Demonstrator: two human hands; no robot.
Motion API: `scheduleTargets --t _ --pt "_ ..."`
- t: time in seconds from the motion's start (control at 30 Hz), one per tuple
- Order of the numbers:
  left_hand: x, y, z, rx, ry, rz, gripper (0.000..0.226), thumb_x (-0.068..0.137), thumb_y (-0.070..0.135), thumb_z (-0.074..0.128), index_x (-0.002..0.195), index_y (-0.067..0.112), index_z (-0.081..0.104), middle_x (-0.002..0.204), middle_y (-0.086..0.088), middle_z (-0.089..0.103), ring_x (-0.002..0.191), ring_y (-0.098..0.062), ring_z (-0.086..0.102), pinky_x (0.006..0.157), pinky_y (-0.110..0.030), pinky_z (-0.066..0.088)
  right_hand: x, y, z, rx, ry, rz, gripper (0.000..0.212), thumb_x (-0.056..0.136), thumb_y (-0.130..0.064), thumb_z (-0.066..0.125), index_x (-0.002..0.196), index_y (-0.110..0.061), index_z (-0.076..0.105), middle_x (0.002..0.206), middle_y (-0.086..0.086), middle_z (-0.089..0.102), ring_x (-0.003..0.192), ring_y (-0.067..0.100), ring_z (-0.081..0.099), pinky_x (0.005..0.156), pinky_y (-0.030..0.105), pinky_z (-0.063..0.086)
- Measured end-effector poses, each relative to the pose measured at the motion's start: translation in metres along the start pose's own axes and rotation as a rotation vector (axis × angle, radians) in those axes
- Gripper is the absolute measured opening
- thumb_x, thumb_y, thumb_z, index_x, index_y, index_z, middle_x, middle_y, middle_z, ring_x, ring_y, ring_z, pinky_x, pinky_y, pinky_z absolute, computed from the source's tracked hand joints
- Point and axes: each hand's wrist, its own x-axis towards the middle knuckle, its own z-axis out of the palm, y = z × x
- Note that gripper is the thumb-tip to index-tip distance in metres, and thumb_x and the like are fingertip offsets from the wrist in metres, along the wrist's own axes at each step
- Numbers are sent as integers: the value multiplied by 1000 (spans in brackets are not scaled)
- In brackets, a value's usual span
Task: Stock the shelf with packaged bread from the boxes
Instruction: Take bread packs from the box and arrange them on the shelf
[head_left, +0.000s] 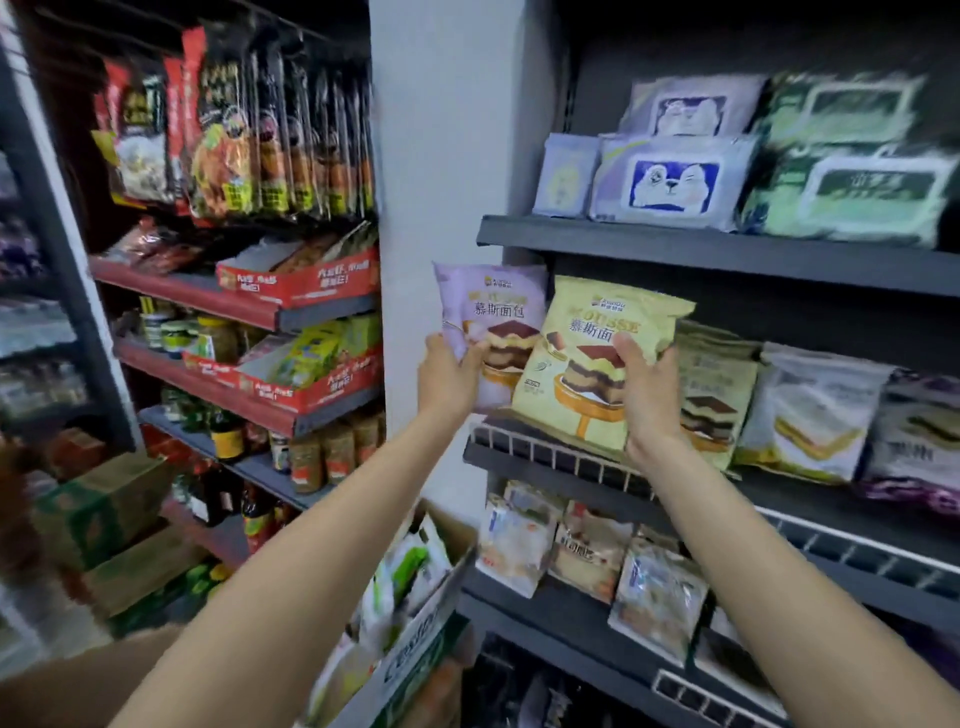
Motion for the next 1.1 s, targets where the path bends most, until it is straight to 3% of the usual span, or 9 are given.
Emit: scheduleTargets --t 0.07,0.17,0.3,0.4,0.53,0.67,0.83,0.93,1.1 --pt "15 2 19 -11 45 -56 45 93 33 54 118 -2 43 116 -24 58 109 -38 55 81 -37 43 28 1 -9 5 13 8 13 91 -26 56 98 -21 47 104 1 65 82 23 71 67 32 59" --pt "30 2 32 19 83 -66 46 93 31 55 120 -2 39 119 -24 57 109 -38 55 84 -39 44 59 8 -11 -20 12 44 11 84 -29 55 91 -23 49 107 8 67 86 37 69 76 47 59" --pt "51 -9 47 -7 -86 -72 53 91 39 56 124 -1 43 123 -20 55 115 -33 53 87 -34 42 81 12 -10 33 -18 124 7 93 -17 50 87 -21 49 98 8 68 54 23 69 50 25 56" --pt "74 -37 73 -46 -255 -85 71 75 60 60 113 1 50 114 -17 61 109 -31 59 91 -44 46 89 13 -10 50 13 158 4 91 -24 51 95 -24 49 112 10 65 67 28 71 63 32 57" --pt "71 -57 100 -69 -390 -176 34 95 26 54 120 9 38 116 -15 54 115 -29 54 105 -44 41 97 20 -15 2 28 154 41 82 -36 54 118 -19 45 118 9 64 66 26 72 69 35 55" --pt "71 -46 106 54 -248 -304 76 86 40 51 146 6 18 142 -21 38 129 -38 40 108 -42 32 99 25 -26 -31 57 148 23 91 -25 51 112 -24 42 119 12 62 71 29 70 73 42 58" --pt "53 -14 107 565 -24 398 65 84 12 59 143 13 31 147 -12 32 129 -32 38 100 -43 38 91 15 -48 -60 110 114 26 93 -20 48 118 -20 43 115 10 62 61 25 69 41 23 51" --pt "41 10 128 501 -209 659 47 87 8 51 134 10 45 133 -15 50 117 -32 49 93 -39 41 87 11 -66 -100 152 68 36 95 -15 40 130 -13 37 102 8 61 40 15 64 35 19 46" --pt "8 30 167 156 -720 348 51 93 25 54 139 13 36 113 -6 64 107 -20 59 81 -22 42 77 16 -97 -253 195 33 36 97 -10 35 133 -14 34 99 7 54 54 7 60 39 16 48"
